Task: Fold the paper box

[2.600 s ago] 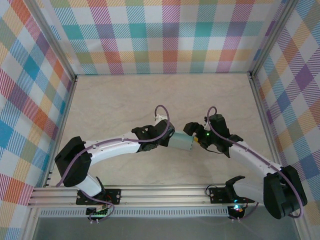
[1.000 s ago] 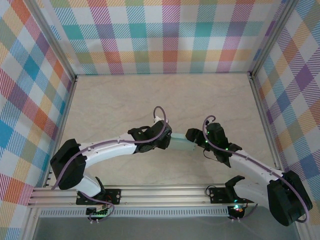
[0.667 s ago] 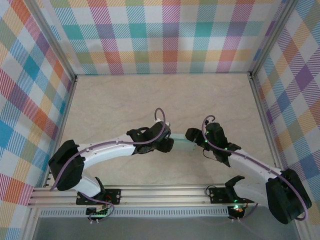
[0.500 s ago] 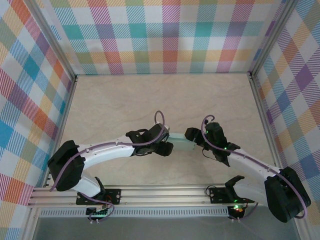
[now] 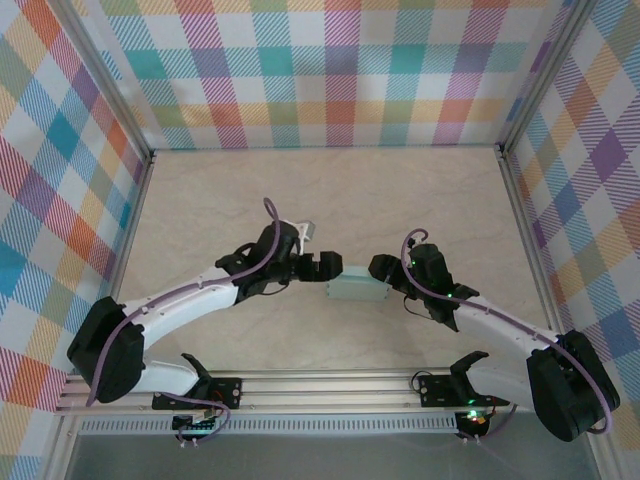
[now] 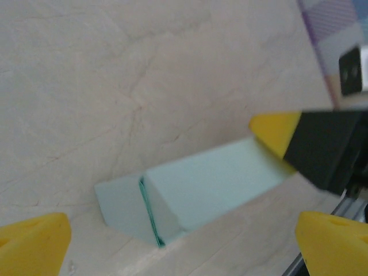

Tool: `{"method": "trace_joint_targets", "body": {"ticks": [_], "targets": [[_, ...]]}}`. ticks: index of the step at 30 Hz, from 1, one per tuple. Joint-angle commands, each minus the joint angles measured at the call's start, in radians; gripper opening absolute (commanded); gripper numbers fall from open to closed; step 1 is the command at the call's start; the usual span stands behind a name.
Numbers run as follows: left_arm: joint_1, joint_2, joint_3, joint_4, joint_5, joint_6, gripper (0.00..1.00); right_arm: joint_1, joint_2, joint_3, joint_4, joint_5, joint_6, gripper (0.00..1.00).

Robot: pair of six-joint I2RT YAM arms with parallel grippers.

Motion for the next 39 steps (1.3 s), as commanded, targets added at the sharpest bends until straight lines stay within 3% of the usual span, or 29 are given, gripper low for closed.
{"method": "trace_joint_targets", "body": {"ticks": [1,10,19,25,34,39], "targets": [[0.036,0.053,-0.010,0.076,0.120,-0.130,0.87,0.008,0.032,-0.021,-0.145,0.010,-0.033,0.74],[0.039,0.083,-0.097,0.150,0.138,-0.175,0.53,0.008,0.016,-0.019,-0.165,0.014,-0.035,0.74],[0.053,0.123,-0.199,0.275,0.157,-0.217,0.43,0.008,0.031,-0.009,-0.168,0.007,-0.040,0.74],[0.053,0.161,-0.231,0.303,0.145,-0.217,0.26,0.008,0.024,0.012,-0.177,-0.007,-0.035,0.74],[0.053,0.204,-0.248,0.293,0.113,-0.200,0.24,0.008,-0.026,0.080,-0.179,-0.102,-0.070,0.77],[0.054,0.205,-0.239,0.270,0.109,-0.182,0.24,0.003,-0.124,0.072,-0.196,-0.080,-0.033,0.79]]}}
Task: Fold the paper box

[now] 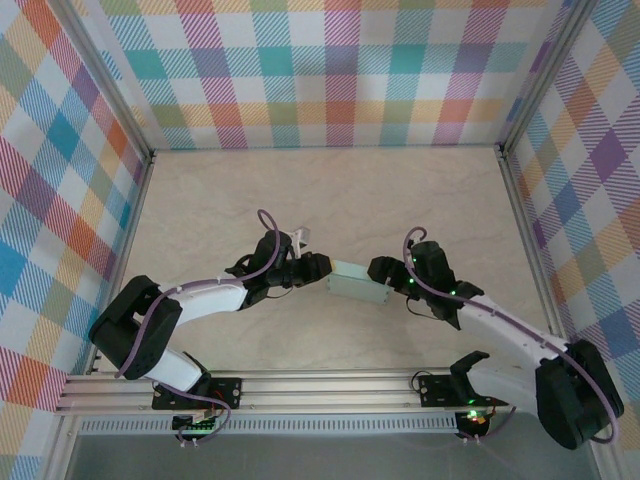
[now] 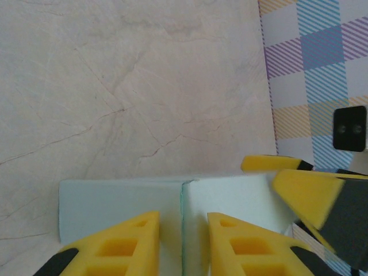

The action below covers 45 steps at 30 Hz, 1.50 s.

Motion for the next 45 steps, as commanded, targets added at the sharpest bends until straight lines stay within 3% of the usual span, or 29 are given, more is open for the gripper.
{"method": "trace_joint_targets", "body": {"ticks": [1,8,13,19,34,40,41,43,45], "targets": [[0.001,0.058,-0.041,-0.196,-0.059,0.036,0.24,0.001,-0.062,0.016,-0.049,-0.023,0.002,0.79],[0.000,0.059,-0.034,-0.213,-0.060,0.051,0.25,-0.002,-0.138,0.002,-0.144,-0.024,0.075,0.79],[0.000,0.064,-0.032,-0.215,-0.060,0.053,0.24,-0.014,-0.138,0.011,-0.217,-0.009,0.106,0.61],[0.000,0.069,-0.030,-0.218,-0.062,0.058,0.24,-0.026,-0.139,-0.031,-0.155,-0.053,0.169,0.36],[0.000,0.083,-0.029,-0.215,-0.064,0.061,0.24,-0.040,-0.140,-0.101,-0.042,-0.111,0.228,0.00],[0.000,0.091,-0.026,-0.215,-0.064,0.063,0.24,-0.042,-0.128,-0.093,-0.019,-0.145,0.236,0.00],[0.000,0.091,-0.025,-0.215,-0.065,0.064,0.24,-0.043,-0.129,-0.089,-0.026,-0.143,0.233,0.11],[0.001,0.090,-0.025,-0.220,-0.067,0.063,0.23,-0.043,-0.133,-0.075,-0.037,-0.142,0.227,0.41],[0.000,0.089,-0.027,-0.225,-0.071,0.065,0.24,-0.045,-0.139,-0.064,-0.038,-0.144,0.233,0.50]]}}
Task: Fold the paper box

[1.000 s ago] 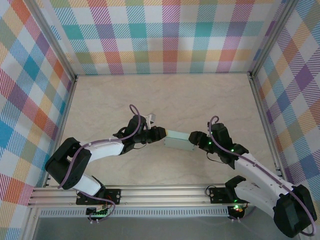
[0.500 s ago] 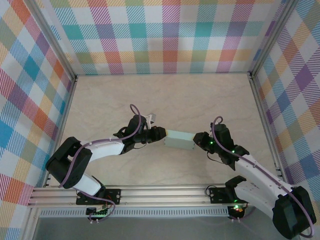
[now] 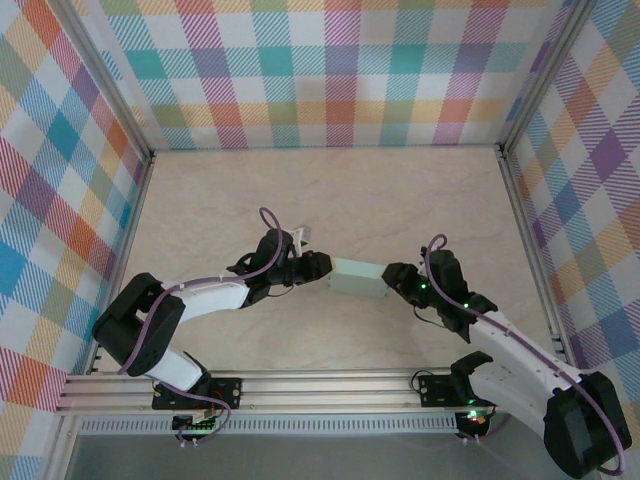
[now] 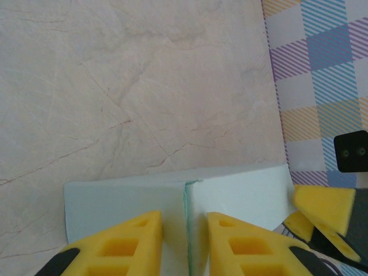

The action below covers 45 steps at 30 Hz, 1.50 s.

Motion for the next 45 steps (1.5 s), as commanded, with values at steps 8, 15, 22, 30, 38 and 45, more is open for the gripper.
{"method": "trace_joint_targets", "body": {"ticks": [8,15,22,30,38,45], "targets": [[0.000,0.062,-0.041,-0.236,-0.056,0.032,0.24,-0.059,-0.056,-0.015,0.070,-0.126,0.120,0.54],[-0.001,0.062,-0.042,-0.235,-0.056,0.033,0.24,-0.102,-0.072,-0.027,0.020,-0.132,0.112,0.52],[-0.001,0.060,-0.042,-0.236,-0.056,0.035,0.23,-0.109,-0.049,-0.066,0.028,-0.136,0.112,0.27],[-0.001,0.062,-0.042,-0.237,-0.056,0.036,0.23,-0.123,-0.059,-0.112,0.044,-0.145,0.104,0.00],[-0.001,0.057,-0.039,-0.241,-0.055,0.038,0.23,-0.128,-0.073,-0.070,0.053,-0.167,0.069,0.40],[-0.003,0.059,-0.051,-0.207,-0.044,0.046,0.15,-0.128,0.021,-0.043,0.114,-0.160,0.022,0.52]]}}
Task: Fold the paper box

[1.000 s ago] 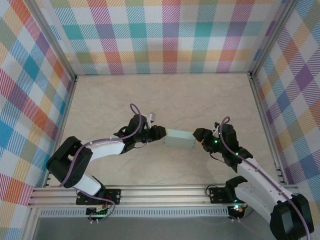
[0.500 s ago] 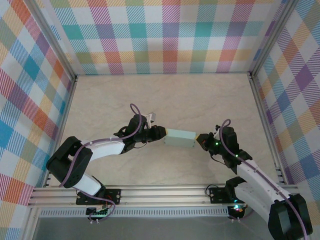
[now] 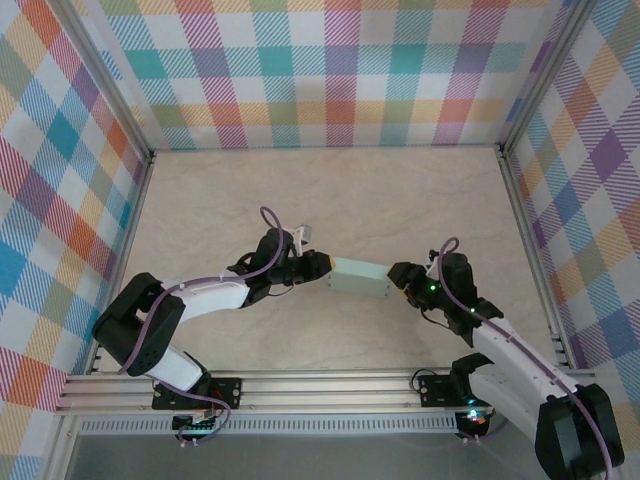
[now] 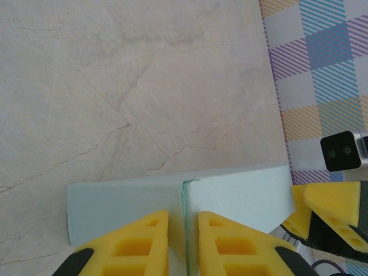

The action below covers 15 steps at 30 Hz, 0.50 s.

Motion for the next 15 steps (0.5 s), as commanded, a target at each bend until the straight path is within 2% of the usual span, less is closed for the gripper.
{"method": "trace_joint_targets", "body": {"ticks": [1,2,6,7,8,11,13,15], "targets": [[-0.003,0.060,-0.055,-0.207,-0.036,0.025,0.15,-0.002,0.069,0.019,0.062,-0.017,-0.035,0.51],[-0.002,0.058,-0.056,-0.205,-0.033,0.022,0.16,-0.002,0.089,0.016,0.079,-0.026,-0.031,0.49],[-0.001,0.049,-0.062,-0.201,-0.032,0.022,0.17,-0.003,0.098,-0.003,0.069,0.001,-0.030,0.26],[-0.001,0.050,-0.066,-0.197,-0.032,0.024,0.14,-0.002,0.092,-0.009,0.059,0.012,-0.029,0.21],[-0.001,0.051,-0.072,-0.179,-0.027,0.025,0.06,-0.002,0.084,-0.014,0.054,0.019,-0.031,0.20],[-0.002,0.057,-0.087,-0.149,-0.021,0.025,0.00,-0.002,0.075,-0.017,0.046,0.024,-0.031,0.19],[-0.003,0.057,-0.085,-0.148,-0.024,0.027,0.00,-0.003,0.076,-0.014,0.049,0.021,-0.033,0.14],[-0.001,0.056,-0.075,-0.159,-0.024,0.031,0.01,-0.003,0.080,-0.005,0.047,0.018,-0.041,0.14]]}}
